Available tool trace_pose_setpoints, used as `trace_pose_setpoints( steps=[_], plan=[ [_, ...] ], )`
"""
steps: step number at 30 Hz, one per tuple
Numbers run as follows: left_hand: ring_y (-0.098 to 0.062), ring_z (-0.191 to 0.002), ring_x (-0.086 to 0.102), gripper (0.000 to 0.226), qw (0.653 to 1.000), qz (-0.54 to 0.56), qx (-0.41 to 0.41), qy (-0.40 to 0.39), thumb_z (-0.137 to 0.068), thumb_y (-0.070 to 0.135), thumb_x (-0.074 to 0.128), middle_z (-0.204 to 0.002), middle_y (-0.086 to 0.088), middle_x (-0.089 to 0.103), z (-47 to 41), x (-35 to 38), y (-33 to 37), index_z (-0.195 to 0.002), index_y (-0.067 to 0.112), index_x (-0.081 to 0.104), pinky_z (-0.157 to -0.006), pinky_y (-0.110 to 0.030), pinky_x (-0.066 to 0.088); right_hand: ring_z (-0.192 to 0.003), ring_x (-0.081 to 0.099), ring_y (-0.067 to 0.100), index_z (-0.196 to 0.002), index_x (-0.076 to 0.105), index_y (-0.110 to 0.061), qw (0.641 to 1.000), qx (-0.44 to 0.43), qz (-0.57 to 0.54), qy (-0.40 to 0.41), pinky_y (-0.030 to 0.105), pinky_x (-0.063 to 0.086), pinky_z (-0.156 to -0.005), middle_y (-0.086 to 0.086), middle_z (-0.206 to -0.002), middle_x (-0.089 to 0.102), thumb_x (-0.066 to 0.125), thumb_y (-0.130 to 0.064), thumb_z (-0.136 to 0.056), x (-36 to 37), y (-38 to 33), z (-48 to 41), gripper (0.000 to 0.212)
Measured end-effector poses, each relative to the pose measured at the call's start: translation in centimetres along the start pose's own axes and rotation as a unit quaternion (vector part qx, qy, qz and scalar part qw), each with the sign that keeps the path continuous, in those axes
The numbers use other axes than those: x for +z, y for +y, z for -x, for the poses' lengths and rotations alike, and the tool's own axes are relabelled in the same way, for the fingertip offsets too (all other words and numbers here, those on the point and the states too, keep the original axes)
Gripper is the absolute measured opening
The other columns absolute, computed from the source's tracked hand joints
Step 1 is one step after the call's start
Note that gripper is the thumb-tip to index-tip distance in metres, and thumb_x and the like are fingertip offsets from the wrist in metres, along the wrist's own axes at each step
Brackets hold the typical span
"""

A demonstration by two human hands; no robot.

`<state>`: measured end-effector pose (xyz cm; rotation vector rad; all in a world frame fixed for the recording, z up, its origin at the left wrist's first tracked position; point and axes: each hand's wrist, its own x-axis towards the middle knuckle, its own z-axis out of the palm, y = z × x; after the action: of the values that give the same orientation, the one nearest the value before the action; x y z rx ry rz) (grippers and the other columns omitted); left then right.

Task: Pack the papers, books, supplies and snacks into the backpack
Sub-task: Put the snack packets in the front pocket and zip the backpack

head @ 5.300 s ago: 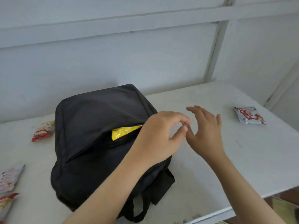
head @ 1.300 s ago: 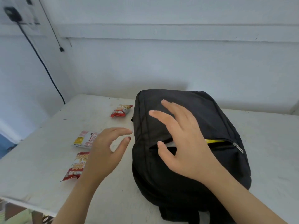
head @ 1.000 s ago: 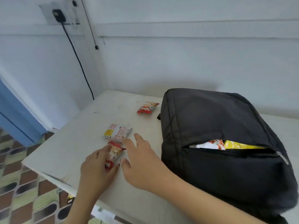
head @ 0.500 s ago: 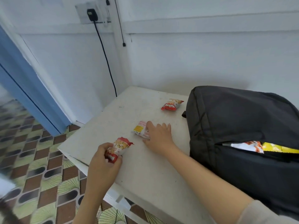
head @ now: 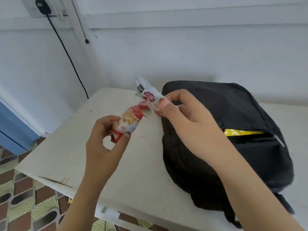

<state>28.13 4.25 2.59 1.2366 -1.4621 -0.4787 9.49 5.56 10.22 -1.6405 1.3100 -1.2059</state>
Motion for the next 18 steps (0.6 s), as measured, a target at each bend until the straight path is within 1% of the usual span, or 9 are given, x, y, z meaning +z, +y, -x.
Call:
trace_pose_setpoints(
  steps=[2, 3, 5, 7, 10, 12, 15, 16, 18],
  plan=[
    [0.0, -0.091, 0.057, 0.033, 0.997, 0.012, 0.045, -0.058, -0.074, 0.021, 0.066, -0.1, 0.02, 0.059, -0.2, 2.1, 2.0, -0.105, 0.023, 0.055, -0.071, -0.004, 0.042, -0.062, 0.059, 0.006, -0.099, 0.054, -0.03, 0.999, -0.007, 0.021, 0.048, 0.019, 0.049, -0.049, -0.004, -0.083, 0.066, 0.051, -0.05, -0.084, -2.6, 0.7, 1.1, 0.025],
    [0.001, -0.096, 0.056, 0.035, 0.994, 0.011, 0.065, -0.088, -0.074, 0.022, 0.067, -0.103, 0.019, 0.058, -0.1, 3.1, 2.9, -0.107, 0.022, 0.055, -0.072, -0.004, 0.042, -0.072, 0.061, 0.004, -0.101, 0.054, -0.03, 0.996, -0.005, 0.031, 0.078, 0.017, 0.051, -0.054, -0.009, -0.085, 0.065, 0.054, -0.046, -0.084, -3.9, 1.4, 1.5, 0.023],
    [-0.002, -0.106, 0.054, 0.04, 0.983, -0.007, 0.115, -0.144, -0.074, 0.034, 0.067, -0.109, 0.018, 0.057, 0.2, 5.2, 4.4, -0.111, 0.026, 0.054, -0.077, -0.007, 0.043, -0.082, 0.061, -0.003, -0.104, 0.055, -0.03, 0.989, -0.001, 0.057, 0.138, 0.009, 0.046, -0.059, -0.015, -0.09, 0.064, 0.058, -0.039, -0.085, -6.8, 3.2, 2.6, 0.021],
    [-0.003, -0.111, 0.05, 0.043, 0.965, -0.048, 0.166, -0.196, -0.074, 0.044, 0.061, -0.115, 0.021, 0.053, 0.7, 6.8, 5.4, -0.114, 0.033, 0.05, -0.082, -0.012, 0.044, -0.089, 0.06, -0.002, -0.104, 0.055, -0.031, 0.982, 0.008, 0.078, 0.171, 0.005, 0.043, -0.063, -0.017, -0.098, 0.063, 0.061, -0.038, -0.085, -8.8, 4.9, 3.4, 0.02],
    [0.006, -0.12, 0.04, 0.043, 0.933, -0.093, 0.223, -0.267, -0.075, 0.05, 0.058, -0.118, 0.026, 0.05, 1.9, 9.5, 6.5, -0.116, 0.04, 0.047, -0.093, -0.014, 0.036, -0.092, 0.059, -0.001, -0.103, 0.055, -0.032, 0.974, 0.016, 0.094, 0.205, 0.007, 0.044, -0.066, -0.017, -0.104, 0.063, 0.065, -0.04, -0.082, -11.5, 6.8, 5.2, 0.024],
    [0.01, -0.121, 0.035, 0.043, 0.911, -0.125, 0.258, -0.297, -0.076, 0.054, 0.056, -0.119, 0.025, 0.051, 2.6, 11.0, 6.3, -0.115, 0.04, 0.049, -0.096, -0.013, 0.029, -0.093, 0.057, -0.004, -0.102, 0.055, -0.033, 0.971, 0.017, 0.104, 0.216, 0.006, 0.044, -0.069, -0.019, -0.105, 0.062, 0.063, -0.044, -0.076, -12.6, 7.7, 6.5, 0.03],
    [0.0, -0.12, 0.037, 0.044, 0.876, -0.191, 0.302, -0.324, -0.074, 0.06, 0.051, -0.119, 0.019, 0.056, 3.2, 12.6, 5.6, -0.112, 0.037, 0.053, -0.1, -0.023, 0.03, -0.099, 0.054, -0.006, -0.103, 0.054, -0.036, 0.968, 0.017, 0.104, 0.227, 0.003, 0.042, -0.072, -0.022, -0.105, 0.06, 0.056, -0.057, -0.068, -13.4, 9.0, 8.1, 0.041],
    [-0.002, -0.121, 0.036, 0.046, 0.87, -0.204, 0.307, -0.328, -0.073, 0.063, 0.05, -0.121, 0.018, 0.055, 3.3, 12.8, 5.5, -0.111, 0.037, 0.054, -0.101, -0.027, 0.031, -0.101, 0.054, -0.005, -0.103, 0.054, -0.036, 0.968, 0.017, 0.103, 0.228, 0.003, 0.042, -0.073, -0.022, -0.106, 0.06, 0.054, -0.058, -0.067, -13.6, 9.3, 8.6, 0.043],
    [-0.002, -0.128, 0.03, 0.049, 0.873, -0.191, 0.3, -0.334, -0.071, 0.069, 0.052, -0.131, 0.019, 0.047, 3.4, 13.0, 5.6, -0.108, 0.038, 0.055, -0.104, -0.025, 0.023, -0.103, 0.054, -0.002, -0.105, 0.054, -0.035, 0.967, 0.016, 0.11, 0.231, 0.004, 0.042, -0.075, -0.022, -0.106, 0.06, 0.053, -0.059, -0.068, -14.0, 10.1, 9.4, 0.044]
  ],
)
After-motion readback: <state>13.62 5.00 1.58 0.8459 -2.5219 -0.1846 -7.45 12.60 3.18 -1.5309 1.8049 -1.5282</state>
